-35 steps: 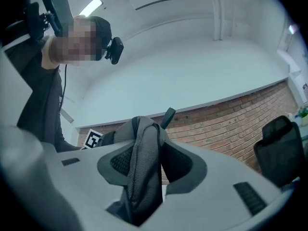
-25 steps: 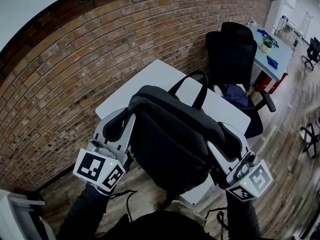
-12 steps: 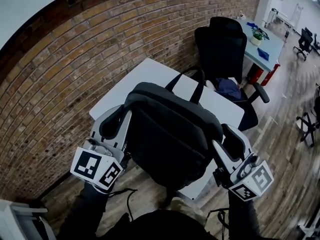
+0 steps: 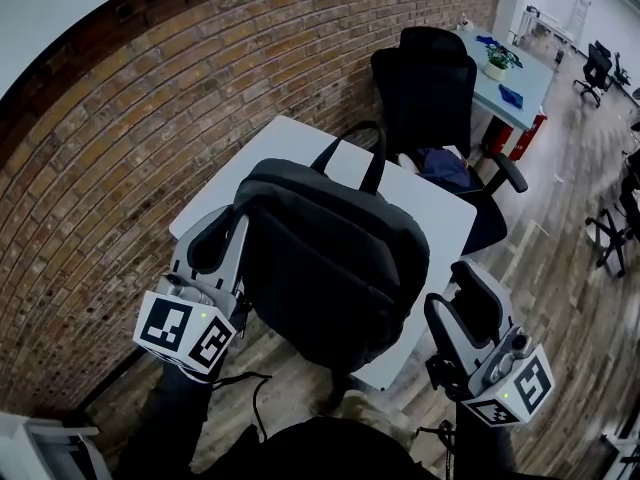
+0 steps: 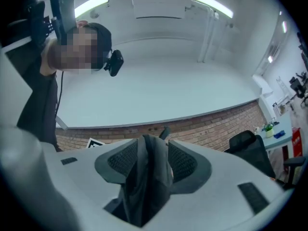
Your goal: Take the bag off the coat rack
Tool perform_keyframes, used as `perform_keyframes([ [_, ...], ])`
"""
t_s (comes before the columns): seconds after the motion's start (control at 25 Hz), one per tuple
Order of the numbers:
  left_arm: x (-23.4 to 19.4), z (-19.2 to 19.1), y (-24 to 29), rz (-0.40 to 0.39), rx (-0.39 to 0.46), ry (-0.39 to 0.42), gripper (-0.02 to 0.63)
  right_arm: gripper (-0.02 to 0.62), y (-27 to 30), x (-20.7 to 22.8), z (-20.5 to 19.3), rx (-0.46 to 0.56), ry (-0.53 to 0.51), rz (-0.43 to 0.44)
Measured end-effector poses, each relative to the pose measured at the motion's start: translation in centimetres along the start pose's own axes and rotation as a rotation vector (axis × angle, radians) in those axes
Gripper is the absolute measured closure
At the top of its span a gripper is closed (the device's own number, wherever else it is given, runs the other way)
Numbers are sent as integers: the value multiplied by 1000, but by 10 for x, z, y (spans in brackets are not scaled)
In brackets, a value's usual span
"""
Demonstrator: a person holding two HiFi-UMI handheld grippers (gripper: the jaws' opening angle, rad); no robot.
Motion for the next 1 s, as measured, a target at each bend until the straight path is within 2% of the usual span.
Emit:
perform_keyframes([
  [0.16,3,3,0,-6,1,2,541,408,9,-34,-3,-32,-69,58],
  [0.36,7,1,-3,-2,1,4,541,408,18,-46,-17,-70,-112,64],
  [0.52,9,0,-1,1,6,2,541,410,26,-37,-27,-109,-141,-8],
  [0.64,6,0,2,11,6,0,541,511,33,-30,-30,-160,-214,-50],
  [0.68,6,0,2,18,5,0,541,522,35,-28,-30,-166,-216,-53],
  [1.0,3,-1,8,82,24,14,525,532,48,-9,-28,-167,-211,-80],
])
Point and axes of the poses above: the fingertips, and each gripper's own axes: y forward along the fingers, x to its right, z out of its top, the point moved 6 cm from there along -y, backward along the fingers, and after that the axes turned 6 degrees about y, right-handed, at the moved point
